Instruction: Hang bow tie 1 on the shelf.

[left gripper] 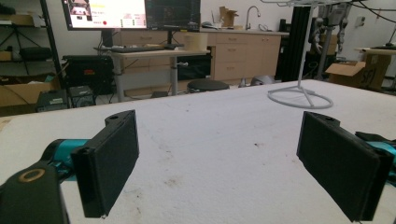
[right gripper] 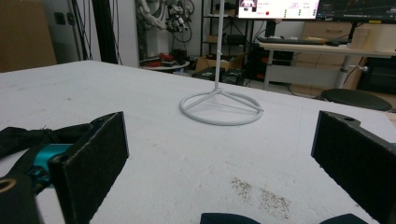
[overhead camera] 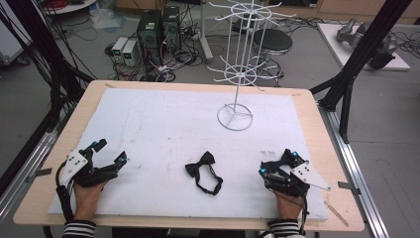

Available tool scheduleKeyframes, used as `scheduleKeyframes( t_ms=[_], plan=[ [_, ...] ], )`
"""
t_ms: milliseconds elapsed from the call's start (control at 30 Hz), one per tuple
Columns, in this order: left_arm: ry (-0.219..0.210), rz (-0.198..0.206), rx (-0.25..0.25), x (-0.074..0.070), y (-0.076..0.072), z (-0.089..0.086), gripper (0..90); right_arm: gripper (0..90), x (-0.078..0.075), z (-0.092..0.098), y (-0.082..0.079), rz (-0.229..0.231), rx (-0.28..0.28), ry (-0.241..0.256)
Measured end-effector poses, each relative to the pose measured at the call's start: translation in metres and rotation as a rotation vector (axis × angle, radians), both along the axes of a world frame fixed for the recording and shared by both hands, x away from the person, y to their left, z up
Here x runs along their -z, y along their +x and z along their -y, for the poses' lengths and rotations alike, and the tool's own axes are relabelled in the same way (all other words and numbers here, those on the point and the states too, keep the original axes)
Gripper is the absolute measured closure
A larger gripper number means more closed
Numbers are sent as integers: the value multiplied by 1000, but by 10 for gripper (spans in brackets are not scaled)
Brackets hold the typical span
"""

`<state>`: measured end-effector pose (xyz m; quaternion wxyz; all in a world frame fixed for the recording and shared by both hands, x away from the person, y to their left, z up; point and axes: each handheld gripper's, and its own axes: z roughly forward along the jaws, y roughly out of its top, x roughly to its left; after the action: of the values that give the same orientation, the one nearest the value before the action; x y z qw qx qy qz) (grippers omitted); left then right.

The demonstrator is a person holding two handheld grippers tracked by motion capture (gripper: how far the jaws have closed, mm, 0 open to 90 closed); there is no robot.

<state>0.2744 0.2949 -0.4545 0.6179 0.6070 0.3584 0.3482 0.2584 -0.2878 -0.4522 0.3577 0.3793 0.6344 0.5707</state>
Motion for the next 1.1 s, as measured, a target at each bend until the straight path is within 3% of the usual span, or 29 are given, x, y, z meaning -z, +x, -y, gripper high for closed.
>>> scheduleKeyframes(
  t_ms=[433,1100],
  plan=[
    [4,-4,-5,0,0,0,134,32,0,-1,0,-9,2,4],
    [7,6,-14,0,-1,1,133,32,-2,-5,3,-26,-1,-41]
  ],
)
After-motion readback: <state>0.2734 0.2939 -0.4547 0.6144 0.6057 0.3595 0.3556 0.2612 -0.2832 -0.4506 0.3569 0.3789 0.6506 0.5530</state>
